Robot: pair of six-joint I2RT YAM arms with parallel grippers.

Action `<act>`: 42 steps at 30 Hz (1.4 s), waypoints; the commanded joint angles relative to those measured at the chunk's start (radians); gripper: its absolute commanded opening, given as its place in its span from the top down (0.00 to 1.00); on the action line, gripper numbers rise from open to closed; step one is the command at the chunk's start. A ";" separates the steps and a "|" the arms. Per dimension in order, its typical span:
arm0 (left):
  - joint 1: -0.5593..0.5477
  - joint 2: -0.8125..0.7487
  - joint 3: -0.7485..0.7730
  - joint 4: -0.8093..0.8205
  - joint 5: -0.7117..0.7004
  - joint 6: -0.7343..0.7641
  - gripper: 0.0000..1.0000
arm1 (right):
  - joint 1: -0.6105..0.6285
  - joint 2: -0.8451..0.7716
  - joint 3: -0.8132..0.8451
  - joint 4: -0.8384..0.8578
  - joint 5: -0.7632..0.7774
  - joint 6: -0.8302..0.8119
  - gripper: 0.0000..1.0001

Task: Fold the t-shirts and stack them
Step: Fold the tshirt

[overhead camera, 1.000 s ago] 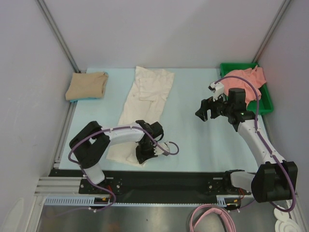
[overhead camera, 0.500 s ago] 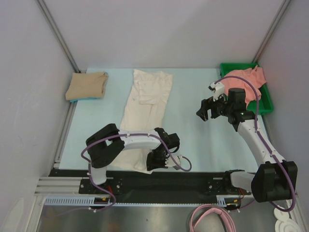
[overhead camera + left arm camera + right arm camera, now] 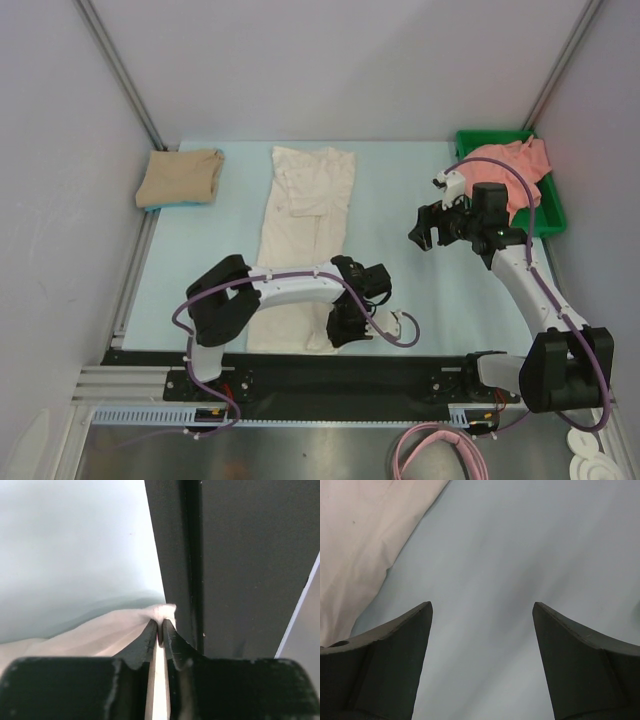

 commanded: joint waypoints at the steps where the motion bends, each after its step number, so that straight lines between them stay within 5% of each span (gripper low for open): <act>1: -0.017 -0.068 0.010 0.028 0.026 0.014 0.86 | -0.005 0.003 0.040 0.003 0.000 -0.008 0.13; 9: 0.008 -0.405 0.020 0.120 -0.075 -0.045 0.55 | -0.007 0.003 0.047 -0.002 -0.010 0.001 0.13; 14: 0.225 -0.538 -0.055 0.390 -0.258 -0.156 0.36 | -0.007 0.055 0.091 0.007 -0.065 0.044 0.13; 19: 0.582 -0.418 -0.061 0.525 -0.160 -0.277 0.46 | -0.002 0.250 0.243 -0.029 -0.155 0.114 0.14; 25: 0.816 -0.294 -0.076 0.698 -0.017 -0.388 0.52 | 0.012 0.613 0.530 -0.123 -0.289 0.174 0.17; 34: 0.963 -0.153 -0.024 0.720 0.113 -0.522 0.53 | 0.029 1.122 1.072 -0.171 -0.345 0.303 0.23; 42: 1.026 -0.123 -0.088 0.691 0.153 -0.539 0.56 | 0.113 1.336 1.314 -0.231 -0.345 0.360 0.26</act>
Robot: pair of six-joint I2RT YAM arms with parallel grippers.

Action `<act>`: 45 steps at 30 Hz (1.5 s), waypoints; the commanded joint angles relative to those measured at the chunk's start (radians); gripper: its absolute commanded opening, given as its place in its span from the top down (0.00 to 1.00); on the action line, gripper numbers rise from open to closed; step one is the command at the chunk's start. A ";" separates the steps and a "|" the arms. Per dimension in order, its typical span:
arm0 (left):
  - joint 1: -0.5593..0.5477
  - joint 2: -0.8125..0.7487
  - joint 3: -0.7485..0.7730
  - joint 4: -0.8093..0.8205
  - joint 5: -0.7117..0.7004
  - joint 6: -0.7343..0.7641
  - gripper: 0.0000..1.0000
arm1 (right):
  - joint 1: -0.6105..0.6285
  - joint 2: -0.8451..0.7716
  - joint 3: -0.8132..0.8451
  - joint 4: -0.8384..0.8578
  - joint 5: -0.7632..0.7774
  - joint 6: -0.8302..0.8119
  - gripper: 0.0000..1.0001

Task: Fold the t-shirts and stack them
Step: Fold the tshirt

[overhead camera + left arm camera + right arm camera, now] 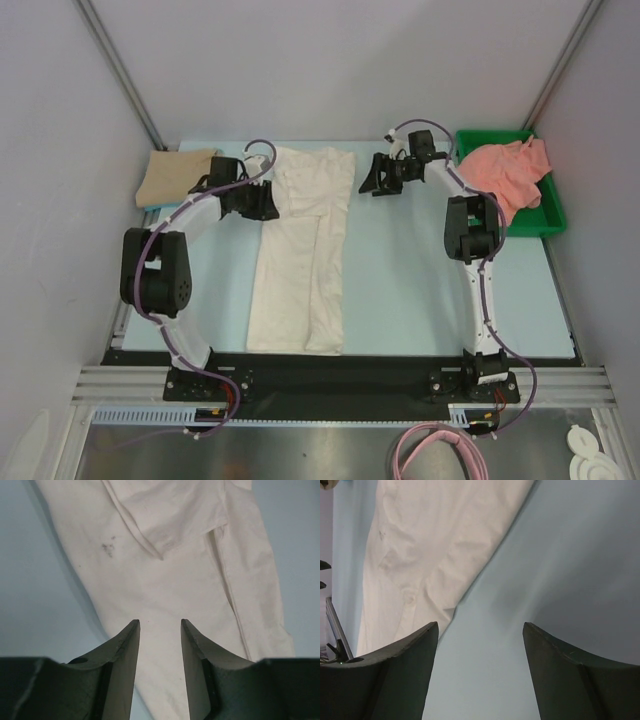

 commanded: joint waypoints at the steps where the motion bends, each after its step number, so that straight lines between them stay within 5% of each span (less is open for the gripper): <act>1: 0.023 -0.020 -0.023 -0.018 0.075 -0.010 0.57 | 0.055 0.049 0.092 -0.044 -0.030 0.044 0.26; 11: -0.021 -0.202 -0.181 -0.256 0.339 0.221 0.63 | 0.119 0.181 0.212 -0.049 0.010 0.147 0.33; 13: -0.087 -0.225 -0.189 -0.339 0.324 0.276 0.63 | 0.127 0.202 0.232 -0.049 0.037 0.150 0.46; 14: -0.107 -0.230 -0.207 -0.353 0.310 0.283 0.64 | 0.133 0.212 0.238 -0.049 0.045 0.153 0.61; 21: -0.160 -0.251 -0.267 -0.379 0.246 0.318 0.67 | 0.133 0.242 0.267 -0.070 0.089 0.142 1.00; 45: -0.147 -0.322 -0.311 -0.336 0.198 0.310 0.68 | 0.007 0.224 0.385 -0.207 0.333 -0.017 1.00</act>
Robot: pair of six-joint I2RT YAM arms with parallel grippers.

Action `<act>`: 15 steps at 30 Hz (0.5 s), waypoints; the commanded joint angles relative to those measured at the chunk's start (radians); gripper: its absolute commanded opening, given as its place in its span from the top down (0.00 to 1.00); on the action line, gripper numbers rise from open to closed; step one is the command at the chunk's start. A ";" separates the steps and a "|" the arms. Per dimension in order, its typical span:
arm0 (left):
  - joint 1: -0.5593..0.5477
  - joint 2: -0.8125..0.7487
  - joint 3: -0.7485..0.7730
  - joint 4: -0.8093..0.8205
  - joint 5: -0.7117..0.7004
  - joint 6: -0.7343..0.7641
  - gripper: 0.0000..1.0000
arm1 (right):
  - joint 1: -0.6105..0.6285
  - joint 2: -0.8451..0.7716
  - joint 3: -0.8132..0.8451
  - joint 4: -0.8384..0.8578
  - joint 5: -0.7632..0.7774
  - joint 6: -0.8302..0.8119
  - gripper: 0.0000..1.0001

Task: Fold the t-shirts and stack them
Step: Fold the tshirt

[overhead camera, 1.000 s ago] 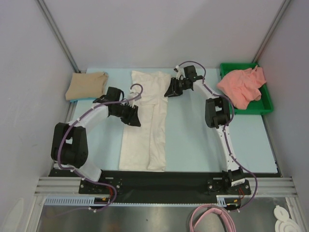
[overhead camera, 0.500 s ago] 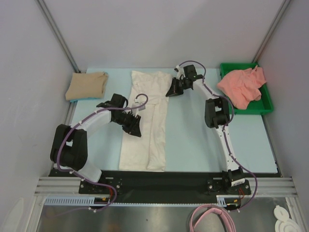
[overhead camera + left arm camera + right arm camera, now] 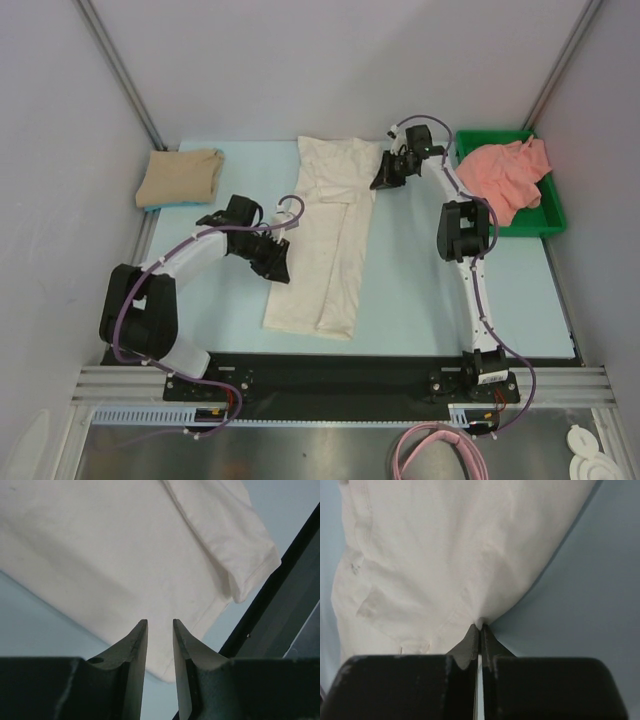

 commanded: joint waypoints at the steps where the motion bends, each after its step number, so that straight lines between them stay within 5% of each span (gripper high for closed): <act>1: 0.012 -0.041 -0.005 0.016 -0.012 0.025 0.68 | -0.003 0.024 0.047 -0.039 0.138 -0.074 1.00; 3: 0.018 -0.050 -0.003 0.010 -0.019 0.022 0.68 | -0.002 0.020 0.047 -0.042 0.126 -0.094 0.91; 4: 0.026 -0.053 -0.002 0.009 -0.023 0.022 0.67 | -0.002 0.014 0.042 -0.044 0.117 -0.102 0.80; 5: 0.030 -0.064 -0.002 0.006 -0.028 0.016 0.64 | -0.003 0.004 0.033 -0.041 0.114 -0.108 0.56; 6: 0.047 -0.067 -0.003 0.009 -0.029 0.007 0.62 | -0.003 -0.025 0.001 -0.038 0.112 -0.111 0.49; 9: 0.108 -0.083 -0.014 0.019 -0.026 -0.026 0.57 | -0.006 -0.141 -0.094 -0.016 0.100 -0.117 0.45; 15: 0.185 -0.026 -0.017 -0.048 -0.006 -0.061 0.52 | -0.023 -0.454 -0.588 0.107 -0.002 -0.047 0.43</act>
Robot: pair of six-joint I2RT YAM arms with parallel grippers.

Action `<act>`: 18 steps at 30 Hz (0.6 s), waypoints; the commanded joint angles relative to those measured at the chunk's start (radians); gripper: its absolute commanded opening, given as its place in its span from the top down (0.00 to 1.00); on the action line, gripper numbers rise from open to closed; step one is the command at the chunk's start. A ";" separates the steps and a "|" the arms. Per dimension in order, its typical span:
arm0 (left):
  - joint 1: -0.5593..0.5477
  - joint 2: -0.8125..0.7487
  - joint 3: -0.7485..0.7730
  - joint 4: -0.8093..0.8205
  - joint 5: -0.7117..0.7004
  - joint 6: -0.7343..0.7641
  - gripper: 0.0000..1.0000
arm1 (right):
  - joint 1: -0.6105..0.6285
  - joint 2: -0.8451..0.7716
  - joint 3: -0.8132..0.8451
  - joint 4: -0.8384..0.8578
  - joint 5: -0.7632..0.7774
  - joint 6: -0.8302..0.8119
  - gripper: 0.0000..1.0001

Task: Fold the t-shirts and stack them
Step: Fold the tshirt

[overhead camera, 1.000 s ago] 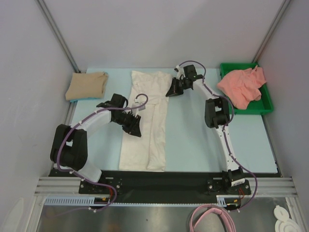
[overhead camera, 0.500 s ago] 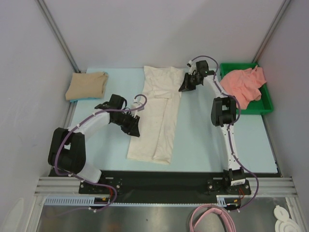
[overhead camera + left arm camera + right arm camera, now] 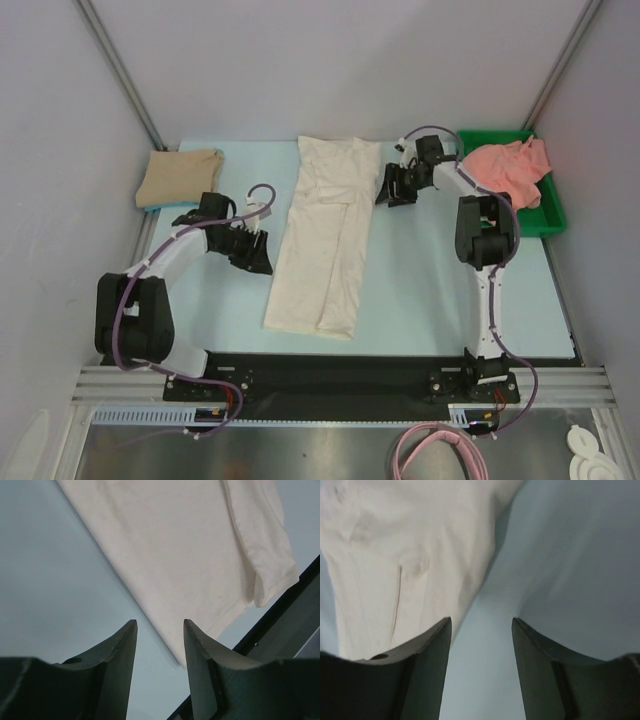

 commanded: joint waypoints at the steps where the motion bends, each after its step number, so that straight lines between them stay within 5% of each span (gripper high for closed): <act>1: 0.031 0.024 -0.013 -0.042 0.030 -0.022 0.52 | -0.011 -0.246 -0.276 0.063 -0.076 0.038 0.43; 9: 0.088 0.149 0.004 -0.092 0.089 -0.045 0.50 | 0.030 -0.434 -0.776 0.118 -0.352 -0.004 0.46; 18: 0.120 0.223 -0.016 -0.129 0.018 -0.046 0.51 | 0.193 -0.610 -0.986 0.196 -0.297 -0.013 0.43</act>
